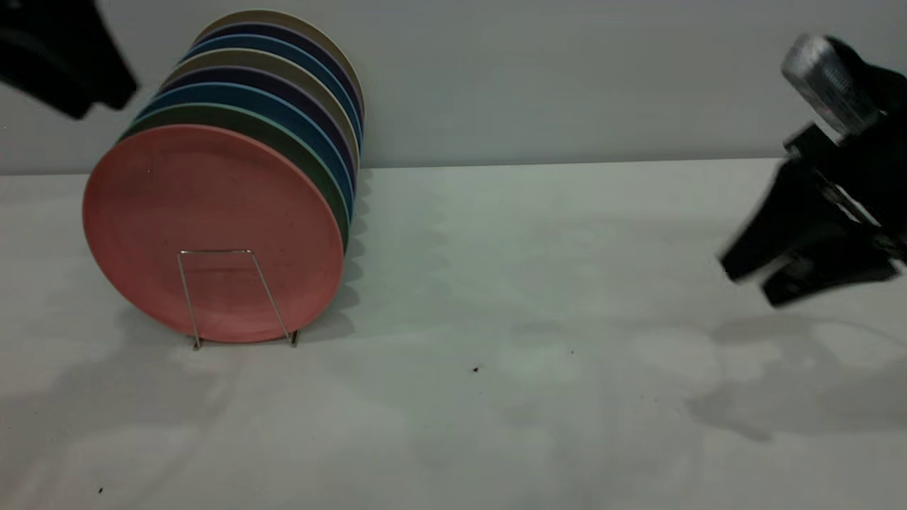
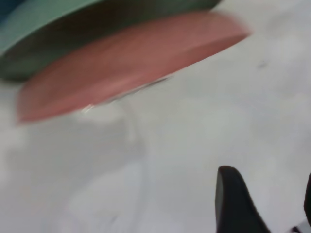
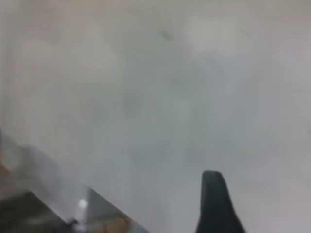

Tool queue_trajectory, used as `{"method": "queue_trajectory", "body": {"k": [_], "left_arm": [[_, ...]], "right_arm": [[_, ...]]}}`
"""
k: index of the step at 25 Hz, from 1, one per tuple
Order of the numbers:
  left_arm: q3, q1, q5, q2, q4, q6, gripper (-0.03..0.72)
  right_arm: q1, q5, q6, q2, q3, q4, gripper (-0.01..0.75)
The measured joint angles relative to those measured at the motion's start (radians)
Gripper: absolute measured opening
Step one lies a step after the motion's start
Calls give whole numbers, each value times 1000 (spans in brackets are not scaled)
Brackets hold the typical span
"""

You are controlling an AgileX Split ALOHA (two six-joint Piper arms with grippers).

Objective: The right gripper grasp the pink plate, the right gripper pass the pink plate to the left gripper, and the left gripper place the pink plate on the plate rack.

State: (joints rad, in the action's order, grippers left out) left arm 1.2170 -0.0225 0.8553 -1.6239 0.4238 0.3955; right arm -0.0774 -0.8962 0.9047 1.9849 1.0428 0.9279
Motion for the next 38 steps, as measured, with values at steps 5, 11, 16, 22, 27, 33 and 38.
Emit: {"method": "queue_trajectory", "body": {"k": [5, 11, 16, 22, 27, 33, 38], "left_arm": [[0, 0, 23, 82, -188, -184, 372], [0, 0, 128, 188, -339, -323, 371], [0, 0, 264, 232, -373, -359, 371], [-86, 0, 306, 322, -383, -361, 371], [-251, 0, 292, 481, -386, -362, 371], [-423, 0, 261, 745, -392, -362, 371], [-538, 0, 237, 991, -424, -362, 371]], "right_arm": [[0, -86, -335, -45, 84, -334, 474], [0, -273, -572, -151, 139, -560, 472], [0, -295, -647, -259, 135, -645, 472], [0, -304, -666, -474, 34, -678, 472], [0, -314, -666, -731, -94, -680, 472], [0, -328, -647, -1042, -225, -681, 472], [0, -339, -605, -1291, -318, -681, 472]]}}
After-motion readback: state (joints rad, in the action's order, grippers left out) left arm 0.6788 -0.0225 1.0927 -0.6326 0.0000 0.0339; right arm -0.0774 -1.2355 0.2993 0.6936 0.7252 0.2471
